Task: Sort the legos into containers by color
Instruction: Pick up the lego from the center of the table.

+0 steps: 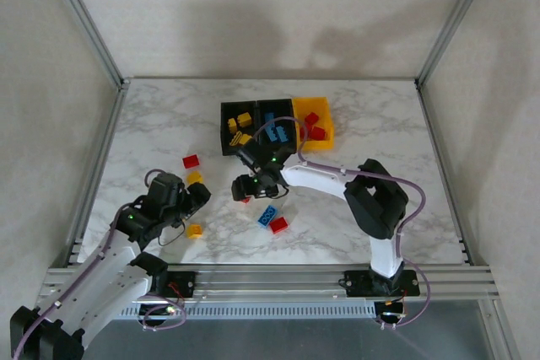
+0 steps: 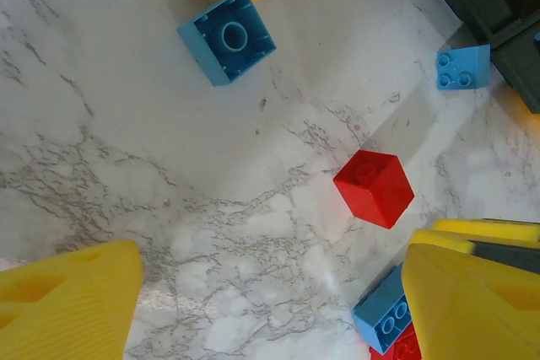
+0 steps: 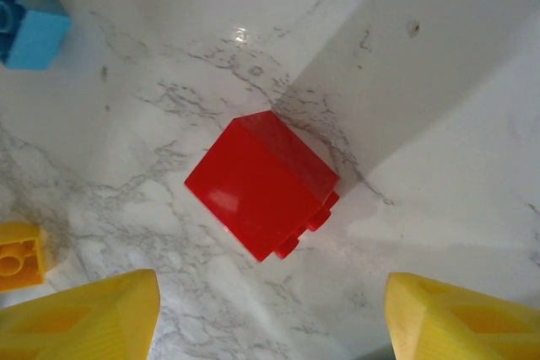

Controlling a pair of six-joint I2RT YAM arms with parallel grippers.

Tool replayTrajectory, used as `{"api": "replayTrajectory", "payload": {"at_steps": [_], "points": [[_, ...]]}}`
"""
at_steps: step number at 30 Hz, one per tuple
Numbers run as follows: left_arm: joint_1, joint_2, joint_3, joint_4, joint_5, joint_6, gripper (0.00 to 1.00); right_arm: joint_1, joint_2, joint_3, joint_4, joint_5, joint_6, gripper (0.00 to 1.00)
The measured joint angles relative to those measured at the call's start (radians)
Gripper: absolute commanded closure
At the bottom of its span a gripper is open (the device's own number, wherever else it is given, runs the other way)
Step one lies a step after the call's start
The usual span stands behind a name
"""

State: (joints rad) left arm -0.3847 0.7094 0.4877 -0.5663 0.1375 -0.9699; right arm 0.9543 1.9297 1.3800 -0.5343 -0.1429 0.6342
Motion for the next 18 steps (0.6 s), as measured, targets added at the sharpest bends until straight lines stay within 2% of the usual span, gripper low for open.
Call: {"api": "replayTrajectory", "payload": {"at_steps": [12, 18], "points": [[0.000, 0.005, -0.042, 0.012, -0.001, -0.001, 0.20, 0.000, 0.141, 0.132, -0.005, -0.016, 0.040, 0.31], [0.000, 0.004, -0.047, 0.014, -0.001, -0.004, 0.20, 0.000, 0.207, 0.227, -0.009, -0.015, 0.039, 0.38]]}}
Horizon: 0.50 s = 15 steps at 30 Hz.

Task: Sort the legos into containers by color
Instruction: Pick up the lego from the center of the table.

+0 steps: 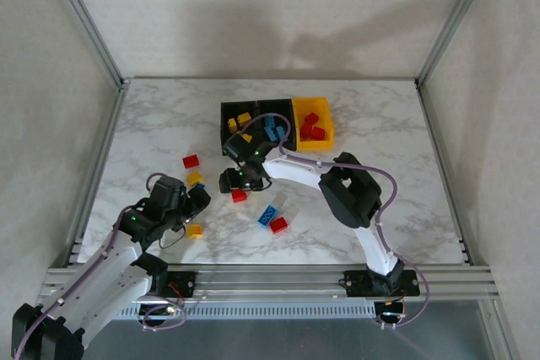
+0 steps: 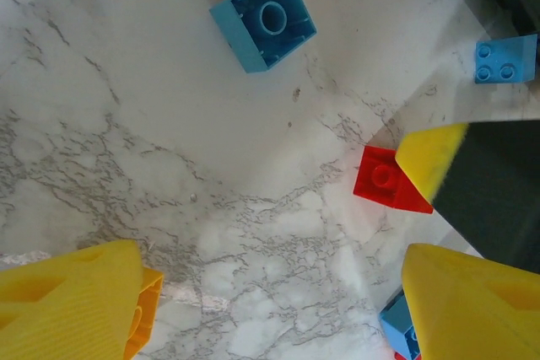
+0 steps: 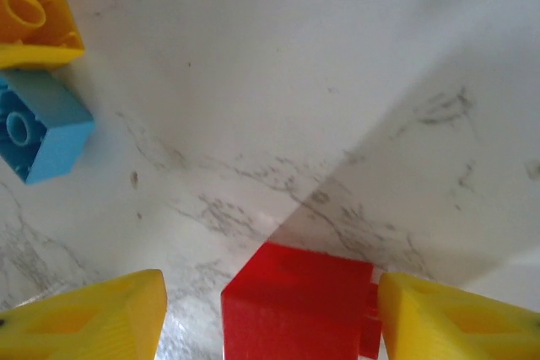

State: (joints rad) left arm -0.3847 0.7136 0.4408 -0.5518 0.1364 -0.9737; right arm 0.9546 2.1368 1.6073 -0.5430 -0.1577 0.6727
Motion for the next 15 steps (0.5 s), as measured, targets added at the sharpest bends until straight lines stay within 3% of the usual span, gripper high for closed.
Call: {"api": "replayTrajectory", "payload": {"at_steps": [4, 11, 15], "points": [[0.000, -0.001, 0.000, 0.000, 0.000, 0.000, 0.20, 0.003, 0.033, 0.019, -0.025, 0.019, -0.007, 0.41], [0.000, -0.004, 0.000, 0.001, 0.000, 0.000, 0.20, 0.016, 0.034, 0.023, -0.050, 0.079, -0.039, 0.64], [-0.001, 0.004, 0.000, 0.012, 0.003, 0.000, 0.20, 0.019, 0.024, 0.018, -0.064, 0.111, -0.052, 0.67]]}}
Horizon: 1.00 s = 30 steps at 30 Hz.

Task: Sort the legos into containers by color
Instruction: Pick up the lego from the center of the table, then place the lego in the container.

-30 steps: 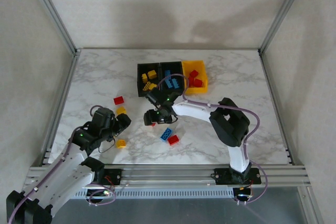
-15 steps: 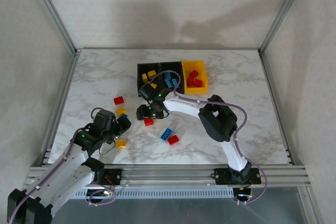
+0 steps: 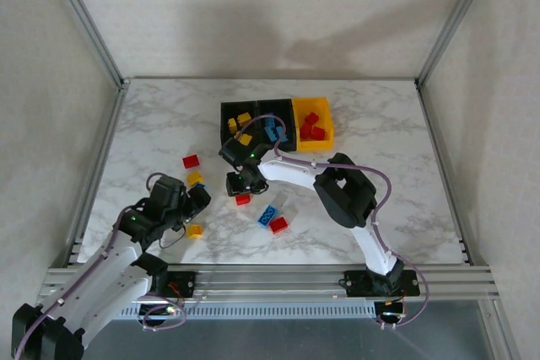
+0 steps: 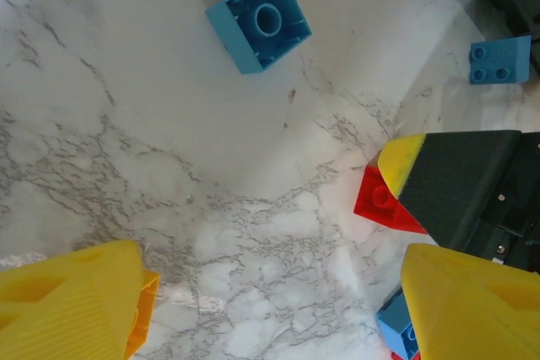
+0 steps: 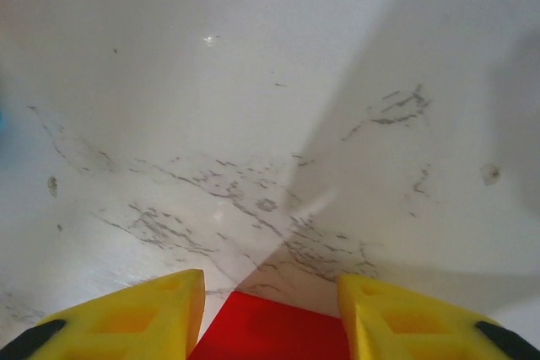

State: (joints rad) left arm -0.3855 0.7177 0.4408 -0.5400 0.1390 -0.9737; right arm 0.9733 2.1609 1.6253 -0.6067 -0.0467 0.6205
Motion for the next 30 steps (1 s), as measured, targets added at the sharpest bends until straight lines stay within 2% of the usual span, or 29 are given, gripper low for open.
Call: {"api": "replayTrajectory", "payload": {"at_steps": [8, 14, 21, 30], "points": [[-0.020, 0.044, 0.000, 0.041, 0.001, -0.003, 0.20, -0.003, -0.065, -0.036, -0.019, 0.040, -0.007, 0.67], [-0.087, 0.108, 0.014, 0.093, 0.000, -0.020, 0.20, -0.058, -0.181, -0.075, -0.026, 0.075, -0.016, 0.66], [-0.210, 0.311, 0.148, 0.216, -0.005, -0.022, 0.20, -0.230, -0.320, -0.093, -0.034, 0.129, -0.048, 0.66], [-0.321, 0.584, 0.396, 0.335, -0.020, 0.004, 0.21, -0.477, -0.333, -0.077, -0.004, 0.145, -0.085, 0.65]]}}
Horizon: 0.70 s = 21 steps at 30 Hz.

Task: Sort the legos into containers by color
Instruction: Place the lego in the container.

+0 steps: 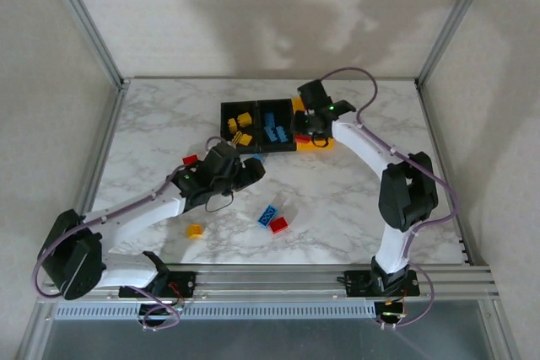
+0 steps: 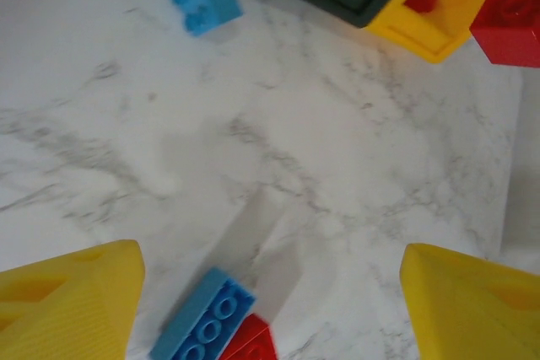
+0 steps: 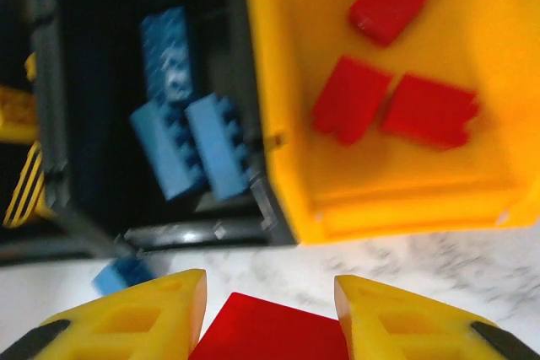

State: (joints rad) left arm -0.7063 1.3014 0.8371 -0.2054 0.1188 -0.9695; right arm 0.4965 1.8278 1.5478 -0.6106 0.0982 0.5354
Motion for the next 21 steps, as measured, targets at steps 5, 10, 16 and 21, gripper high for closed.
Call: {"api": "replayTrajectory", "payload": {"at_steps": [5, 10, 16, 21], "points": [[-0.017, 0.061, 0.050, 0.031, -0.003, 0.004, 0.21, -0.090, 0.087, 0.103, 0.043, 0.000, -0.009, 0.64], [-0.026, 0.074, 0.059, 0.037, -0.006, 0.004, 0.21, -0.129, 0.224, 0.228, 0.067, 0.000, -0.020, 0.64], [-0.026, 0.074, 0.059, 0.037, -0.011, 0.004, 0.21, -0.143, 0.387, 0.377, 0.071, -0.005, -0.024, 0.64], [-0.026, 0.071, 0.059, 0.036, -0.019, 0.005, 0.21, -0.143, 0.445, 0.450, 0.066, -0.005, -0.025, 0.61]]}}
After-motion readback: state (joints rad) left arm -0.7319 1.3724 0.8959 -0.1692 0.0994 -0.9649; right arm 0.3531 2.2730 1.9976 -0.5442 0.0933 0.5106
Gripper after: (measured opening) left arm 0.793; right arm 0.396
